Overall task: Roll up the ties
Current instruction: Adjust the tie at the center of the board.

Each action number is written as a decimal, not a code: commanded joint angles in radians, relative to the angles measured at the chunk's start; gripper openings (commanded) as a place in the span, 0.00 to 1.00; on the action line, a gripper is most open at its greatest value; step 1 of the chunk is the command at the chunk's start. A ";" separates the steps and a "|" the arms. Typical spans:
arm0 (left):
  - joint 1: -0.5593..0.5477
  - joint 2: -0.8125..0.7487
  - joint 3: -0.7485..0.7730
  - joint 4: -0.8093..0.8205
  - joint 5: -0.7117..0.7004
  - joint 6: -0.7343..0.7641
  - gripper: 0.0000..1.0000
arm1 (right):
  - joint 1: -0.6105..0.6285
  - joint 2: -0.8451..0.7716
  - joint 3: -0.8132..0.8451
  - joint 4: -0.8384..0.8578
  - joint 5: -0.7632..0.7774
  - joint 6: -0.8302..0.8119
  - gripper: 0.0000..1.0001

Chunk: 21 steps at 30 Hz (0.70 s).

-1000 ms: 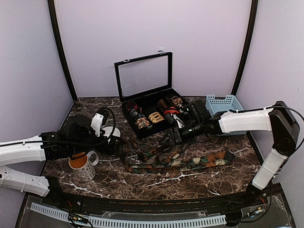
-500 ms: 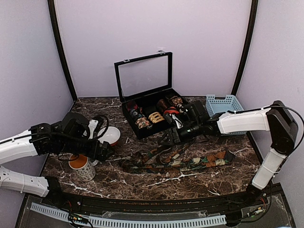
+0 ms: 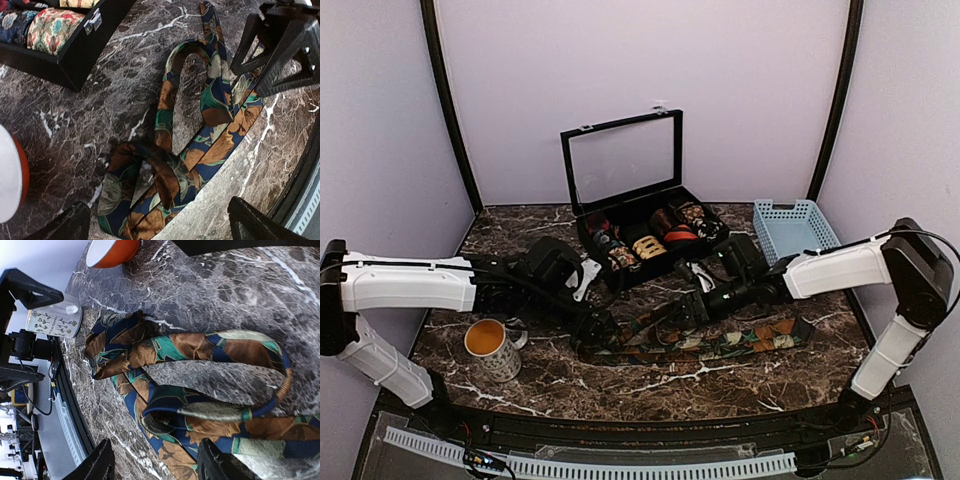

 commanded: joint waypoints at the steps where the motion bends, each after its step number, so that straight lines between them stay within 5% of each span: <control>1: -0.002 0.023 0.054 0.113 0.026 0.052 0.99 | 0.060 0.056 0.024 0.078 0.043 -0.010 0.57; 9: 0.010 0.006 0.009 0.192 0.028 0.030 0.99 | 0.104 0.190 0.120 0.058 0.083 -0.042 0.51; 14: 0.037 0.004 -0.015 0.260 0.067 0.053 0.95 | 0.103 0.151 0.133 0.008 0.112 -0.051 0.00; 21: 0.040 0.068 -0.004 0.303 0.093 0.151 0.85 | 0.058 -0.031 0.145 -0.093 0.088 -0.056 0.00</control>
